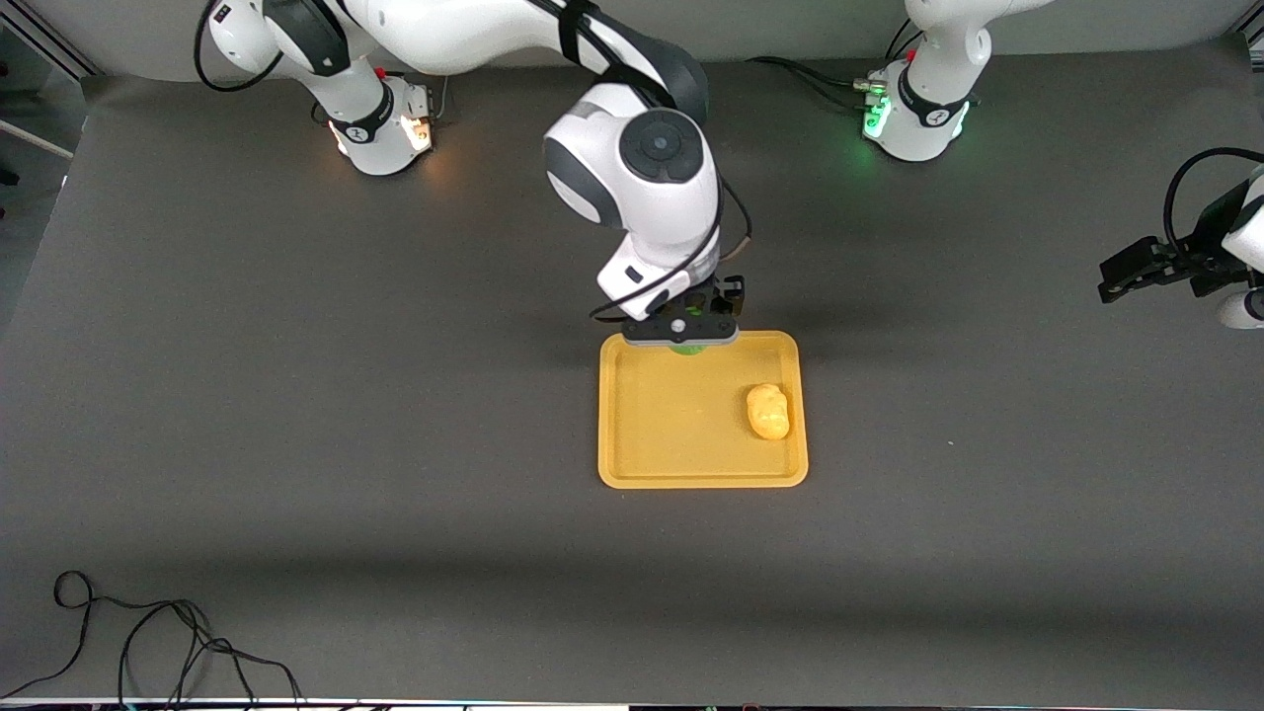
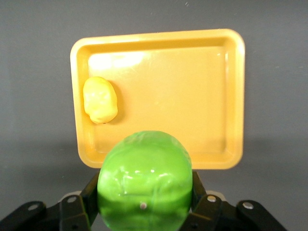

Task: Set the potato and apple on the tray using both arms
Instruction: 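Lift the apple with the right gripper and carry it over the tray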

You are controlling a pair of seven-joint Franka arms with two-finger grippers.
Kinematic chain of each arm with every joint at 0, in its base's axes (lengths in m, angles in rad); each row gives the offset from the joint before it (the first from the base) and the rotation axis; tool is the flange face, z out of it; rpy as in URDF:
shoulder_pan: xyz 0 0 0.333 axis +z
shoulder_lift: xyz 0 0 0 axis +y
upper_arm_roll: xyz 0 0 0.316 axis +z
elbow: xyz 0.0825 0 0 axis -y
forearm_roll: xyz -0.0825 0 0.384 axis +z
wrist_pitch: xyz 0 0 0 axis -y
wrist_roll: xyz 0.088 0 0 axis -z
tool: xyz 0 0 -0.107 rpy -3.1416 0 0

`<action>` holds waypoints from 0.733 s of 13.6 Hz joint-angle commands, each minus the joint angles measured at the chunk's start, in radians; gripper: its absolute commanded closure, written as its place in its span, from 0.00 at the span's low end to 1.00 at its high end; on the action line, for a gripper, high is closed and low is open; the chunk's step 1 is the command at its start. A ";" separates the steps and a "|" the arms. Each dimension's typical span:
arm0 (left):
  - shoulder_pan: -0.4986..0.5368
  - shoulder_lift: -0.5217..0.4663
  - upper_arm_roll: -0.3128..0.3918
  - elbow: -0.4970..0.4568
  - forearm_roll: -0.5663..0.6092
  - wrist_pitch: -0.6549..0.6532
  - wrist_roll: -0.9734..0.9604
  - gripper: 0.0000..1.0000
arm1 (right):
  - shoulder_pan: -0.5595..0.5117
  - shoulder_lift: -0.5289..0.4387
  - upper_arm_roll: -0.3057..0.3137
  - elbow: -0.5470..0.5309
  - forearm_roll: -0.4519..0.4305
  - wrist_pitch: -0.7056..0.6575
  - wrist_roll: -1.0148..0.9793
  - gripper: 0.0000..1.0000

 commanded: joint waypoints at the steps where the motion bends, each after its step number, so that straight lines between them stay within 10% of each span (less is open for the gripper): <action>1: 0.007 -0.029 -0.001 -0.024 -0.009 0.013 0.016 0.00 | 0.024 0.137 -0.015 0.062 -0.057 0.090 0.011 0.61; 10: 0.009 -0.027 -0.001 -0.024 -0.009 0.007 0.015 0.00 | -0.019 0.269 -0.020 0.040 -0.116 0.271 -0.001 0.58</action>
